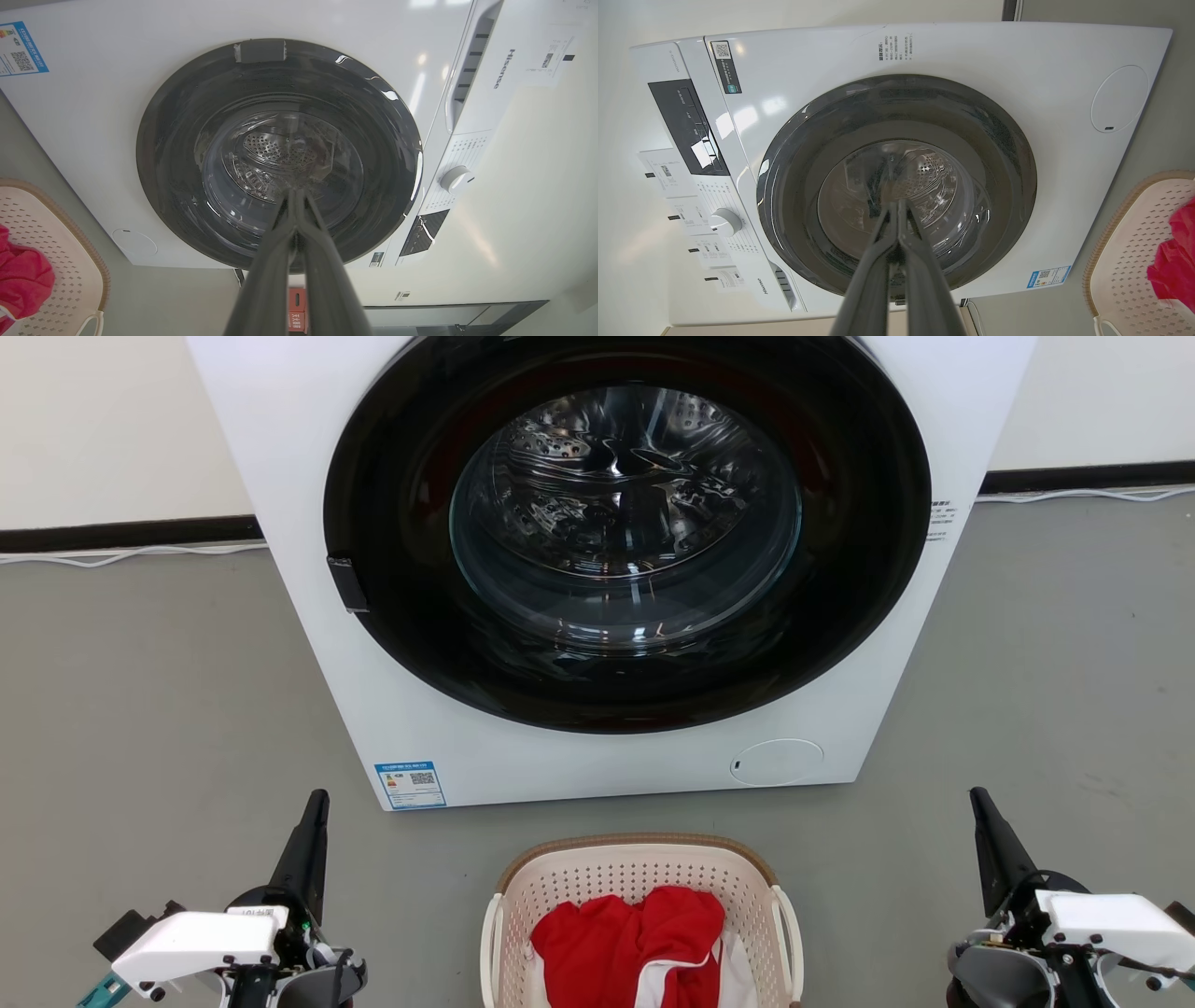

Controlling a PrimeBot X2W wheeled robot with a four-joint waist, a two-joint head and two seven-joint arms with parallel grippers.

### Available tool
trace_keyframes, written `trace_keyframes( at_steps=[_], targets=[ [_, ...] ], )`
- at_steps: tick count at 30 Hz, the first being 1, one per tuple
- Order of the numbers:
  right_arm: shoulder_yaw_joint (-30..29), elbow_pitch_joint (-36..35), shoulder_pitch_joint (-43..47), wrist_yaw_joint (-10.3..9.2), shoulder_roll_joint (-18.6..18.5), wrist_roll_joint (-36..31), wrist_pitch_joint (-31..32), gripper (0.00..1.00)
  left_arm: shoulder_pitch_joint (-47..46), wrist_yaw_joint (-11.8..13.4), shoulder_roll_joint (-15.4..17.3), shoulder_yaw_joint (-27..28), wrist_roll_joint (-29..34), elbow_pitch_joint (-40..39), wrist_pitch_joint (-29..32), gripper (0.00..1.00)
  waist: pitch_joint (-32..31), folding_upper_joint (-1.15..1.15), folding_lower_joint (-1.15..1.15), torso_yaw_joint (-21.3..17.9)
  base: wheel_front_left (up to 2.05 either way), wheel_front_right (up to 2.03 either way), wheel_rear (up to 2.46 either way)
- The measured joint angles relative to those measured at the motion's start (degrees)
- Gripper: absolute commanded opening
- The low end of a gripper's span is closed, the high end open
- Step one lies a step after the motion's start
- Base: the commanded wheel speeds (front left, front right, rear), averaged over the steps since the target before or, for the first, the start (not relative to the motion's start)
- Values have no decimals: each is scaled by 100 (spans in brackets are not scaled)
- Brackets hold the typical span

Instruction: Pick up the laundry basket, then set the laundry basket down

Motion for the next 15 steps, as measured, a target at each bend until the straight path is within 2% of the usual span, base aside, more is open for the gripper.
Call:
trace_keyframes(
  at_steps=[15],
  targets=[
    [0,0,0,0,0,0,0,0,0,0,0,0,0,0,0,0,0,0,0,0,0,0,0]
  ],
)
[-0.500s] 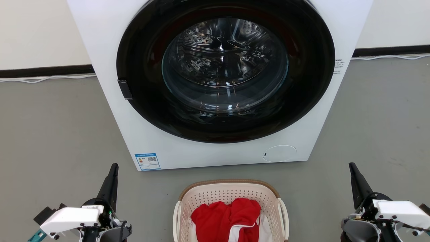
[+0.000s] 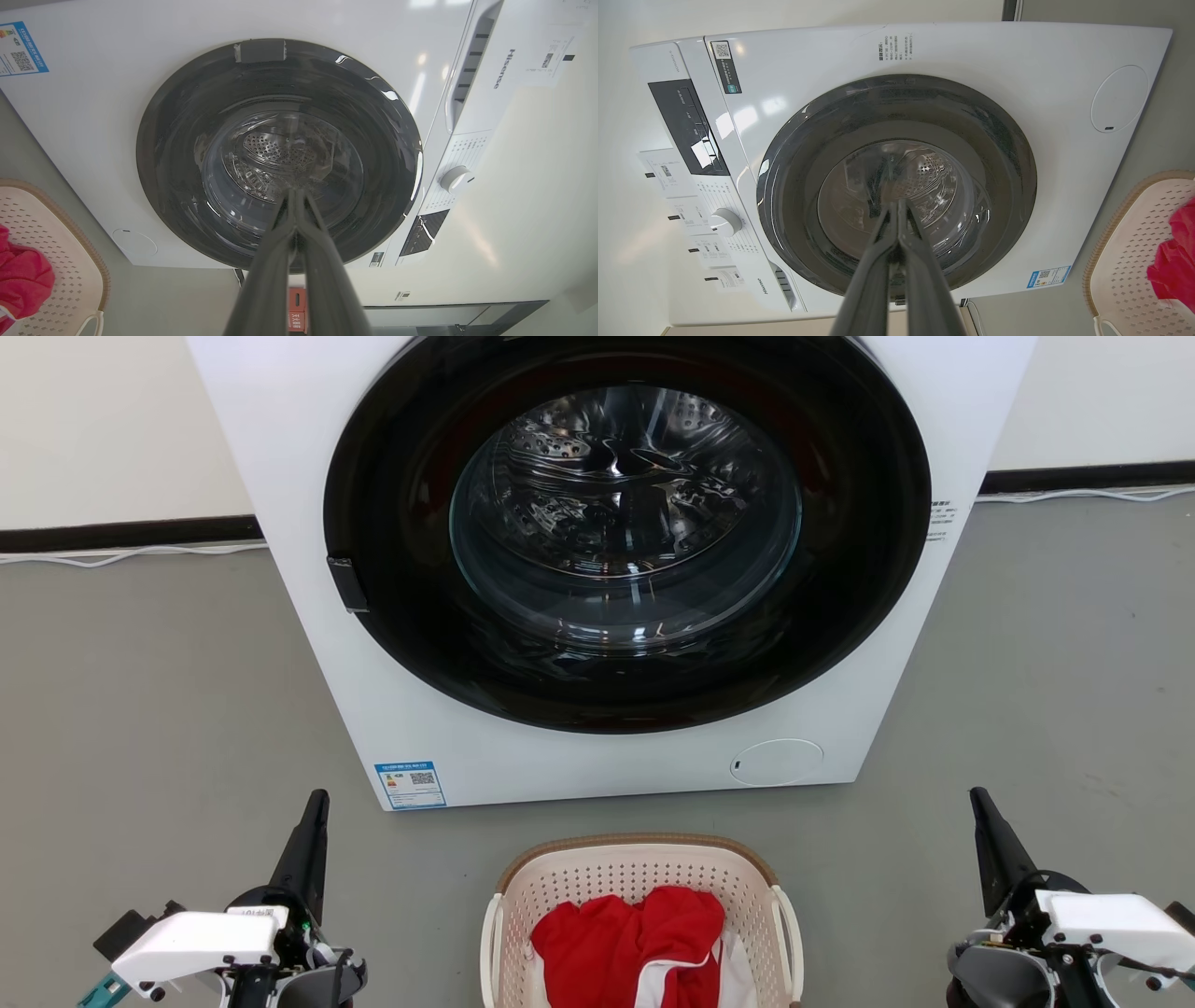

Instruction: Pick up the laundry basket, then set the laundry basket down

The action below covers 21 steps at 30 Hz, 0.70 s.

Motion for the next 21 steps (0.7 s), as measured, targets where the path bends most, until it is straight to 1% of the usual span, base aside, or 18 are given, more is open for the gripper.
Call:
trace_keyframes(
  at_steps=[4,5,11,21],
  targets=[
    [0,0,0,0,0,0,0,0,0,0,0,0,0,0,0,0,0,0,0,0,0,0,0],
    [0,0,0,0,0,0,0,100,0,0,0,0,0,0,0,100,0,0,0,0,0,0,0],
    [36,322,236,-4,58,-2,-2,100,267,8,-75,-10,0,349,-19,100,7,0,0,0,0,0,0],
    [218,194,253,-7,67,-57,-160,100,293,8,-71,-89,7,260,-188,100,9,0,2,1,0,0,0]
  ],
)
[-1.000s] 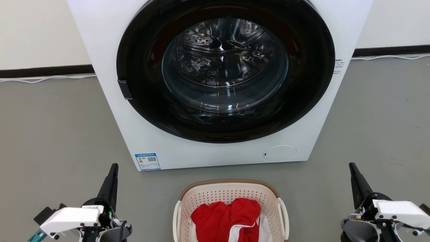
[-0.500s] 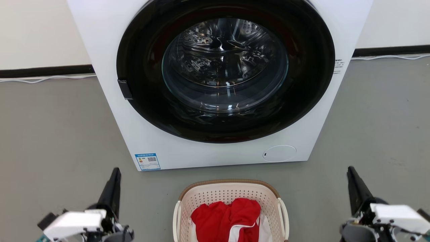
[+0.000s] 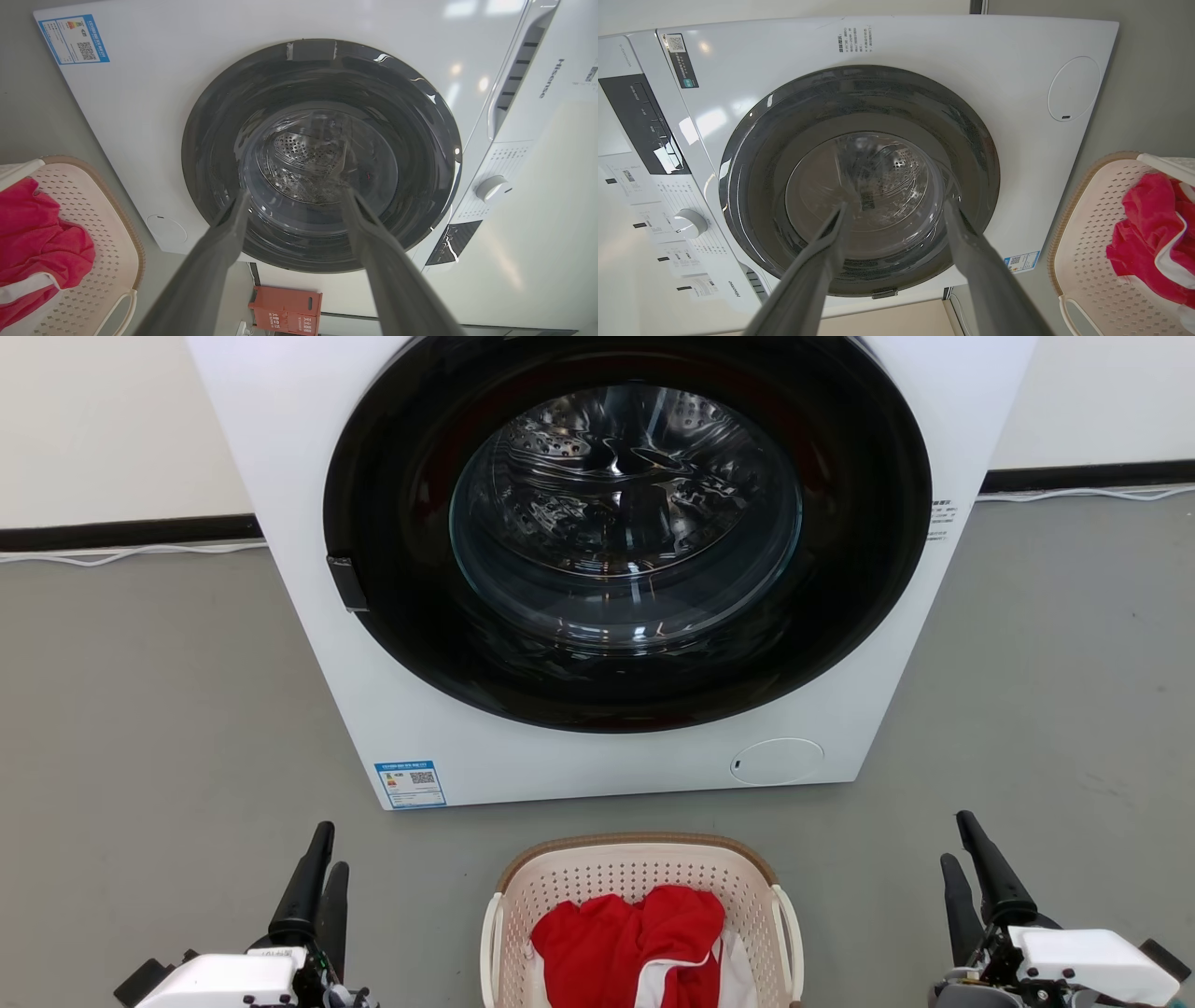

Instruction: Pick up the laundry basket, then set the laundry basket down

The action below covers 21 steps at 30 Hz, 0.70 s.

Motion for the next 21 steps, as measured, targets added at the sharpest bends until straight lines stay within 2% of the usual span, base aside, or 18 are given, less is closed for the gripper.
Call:
trace_keyframes(
  at_steps=[15,21],
  targets=[
    [234,-174,-12,0,-4,-406,-247,100,-1,0,42,-200,468,-215,-255,100,16,0,-1,-4,0,0,0],
    [357,-253,-17,0,-10,-684,-344,100,-2,0,48,-244,877,-288,-354,100,27,0,-1,-8,0,0,0]
  ],
)
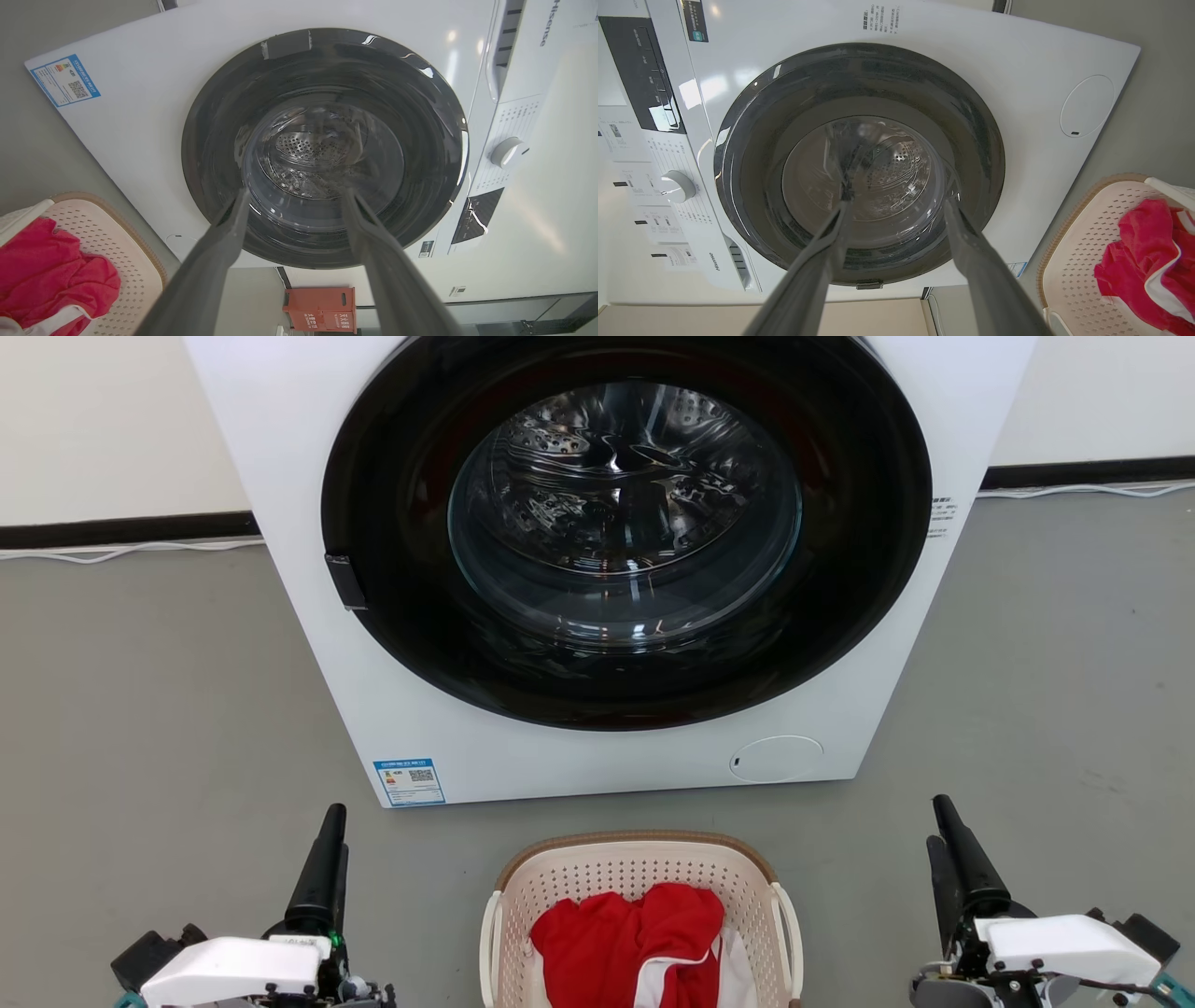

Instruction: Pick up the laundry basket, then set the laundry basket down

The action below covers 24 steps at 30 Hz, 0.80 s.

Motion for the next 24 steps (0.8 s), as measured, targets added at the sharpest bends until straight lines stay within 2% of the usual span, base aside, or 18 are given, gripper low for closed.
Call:
trace_keyframes(
  at_steps=[15,24],
  targets=[
    [211,-174,-19,0,-33,-858,-246,100,-3,0,96,-220,1675,-260,-232,100,11,0,0,-6,0,0,0],
    [279,-189,-24,3,-105,-1760,-364,100,-3,0,92,-207,2720,-287,-385,100,11,0,0,-14,0,0,0]
  ],
)
